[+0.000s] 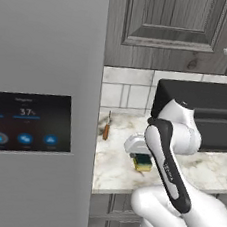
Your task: Place the sponge inside the microwave to prepare for sanitizing.
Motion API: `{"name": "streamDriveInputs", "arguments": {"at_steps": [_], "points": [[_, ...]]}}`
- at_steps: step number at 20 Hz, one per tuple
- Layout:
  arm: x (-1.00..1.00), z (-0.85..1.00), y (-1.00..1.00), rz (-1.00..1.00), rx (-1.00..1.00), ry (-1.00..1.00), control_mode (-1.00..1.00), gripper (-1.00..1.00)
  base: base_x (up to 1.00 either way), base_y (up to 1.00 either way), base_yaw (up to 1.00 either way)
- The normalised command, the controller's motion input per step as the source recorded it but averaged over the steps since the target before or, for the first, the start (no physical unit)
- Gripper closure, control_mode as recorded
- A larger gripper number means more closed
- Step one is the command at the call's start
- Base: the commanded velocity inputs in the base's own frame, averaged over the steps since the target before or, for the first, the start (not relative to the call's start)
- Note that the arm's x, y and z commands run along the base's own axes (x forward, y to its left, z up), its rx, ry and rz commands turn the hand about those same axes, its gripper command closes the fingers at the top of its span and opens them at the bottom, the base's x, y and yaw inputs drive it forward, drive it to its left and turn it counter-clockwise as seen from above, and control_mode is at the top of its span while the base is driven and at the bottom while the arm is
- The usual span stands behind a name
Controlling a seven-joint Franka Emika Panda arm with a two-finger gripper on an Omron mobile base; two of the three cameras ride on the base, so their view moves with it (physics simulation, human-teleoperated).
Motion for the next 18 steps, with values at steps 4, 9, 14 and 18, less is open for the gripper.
{"name": "streamDriveInputs", "arguments": {"at_steps": [4, 9, 14, 18], "points": [[-0.28, 0.34, -0.06, 0.0, -0.01, 0.0, -1.0, 1.0, 0.0, 0.0, 0.0], [-0.19, 0.21, 0.0, 0.0, 0.0, 0.0, -1.0, 1.0, 0.0, 0.0, 0.0], [-0.02, 0.02, 0.0, 0.0, -0.01, 0.0, -1.0, 1.0, 0.0, 0.0, 0.0], [0.0, 0.0, 0.0, 0.0, 0.0, 0.0, -1.0, 1.0, 0.0, 0.0, 0.0]]}}
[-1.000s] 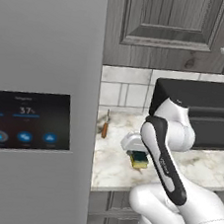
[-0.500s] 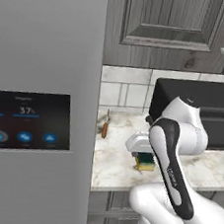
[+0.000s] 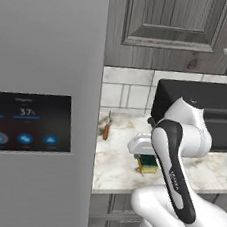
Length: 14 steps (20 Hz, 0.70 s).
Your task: Place the sponge inside the microwave to prepare for sanitizing.
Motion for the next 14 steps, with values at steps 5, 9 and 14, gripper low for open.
{"name": "streamDriveInputs", "arguments": {"at_steps": [5, 9, 14], "points": [[0.0, 0.0, 0.0, 0.0, 0.0, 0.0, -1.0, 1.0, 0.0, 0.0, 0.0], [0.0, 0.0, 0.0, 0.0, 0.0, 0.0, 1.0, 1.0, 0.0, 0.0, 0.0], [0.0, 0.0, 0.0, 0.0, 0.0, 0.0, 1.0, 1.0, 0.0, 0.0, 0.0]]}}
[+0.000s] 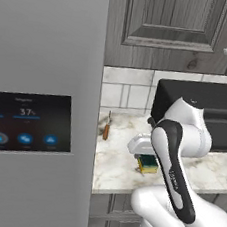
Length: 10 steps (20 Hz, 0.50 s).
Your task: Place the sponge inside the microwave to prepare for sanitizing.
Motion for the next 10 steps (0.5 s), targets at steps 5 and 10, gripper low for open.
{"name": "streamDriveInputs", "arguments": {"at_steps": [5, 10], "points": [[0.0, 0.0, 0.0, 0.0, 0.0, 0.0, 1.0, 1.0, -0.43, 0.0, -0.13], [0.0, 0.0, 0.0, 0.0, 0.0, 0.0, 1.0, 1.0, -0.69, 0.01, -0.21]]}}
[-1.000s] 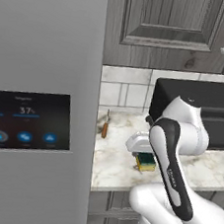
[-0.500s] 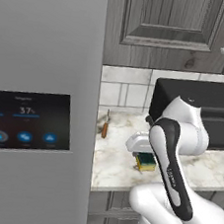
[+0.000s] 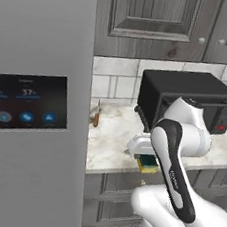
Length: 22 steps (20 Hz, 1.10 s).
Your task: Place the sponge inside the microwave to prepare for sanitizing.
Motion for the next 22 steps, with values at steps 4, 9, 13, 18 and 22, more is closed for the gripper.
{"name": "streamDriveInputs", "arguments": {"at_steps": [4, 9, 13, 18, 22], "points": [[0.0, 0.0, 0.0, 0.0, 0.0, 0.0, 1.0, 1.0, -0.65, 0.15, -0.09], [0.0, 0.0, 0.0, 0.0, 0.0, 0.0, 1.0, 1.0, -0.68, 0.22, -0.01], [0.0, 0.0, 0.0, 0.0, 0.0, 0.0, 1.0, 1.0, -0.44, 0.52, -0.03], [0.0, 0.0, 0.0, 0.0, 0.0, 0.0, 1.0, 1.0, -0.26, 0.74, -0.07], [0.0, 0.0, 0.0, 0.0, 0.0, 0.0, 1.0, 1.0, -0.25, 0.77, -0.05]]}}
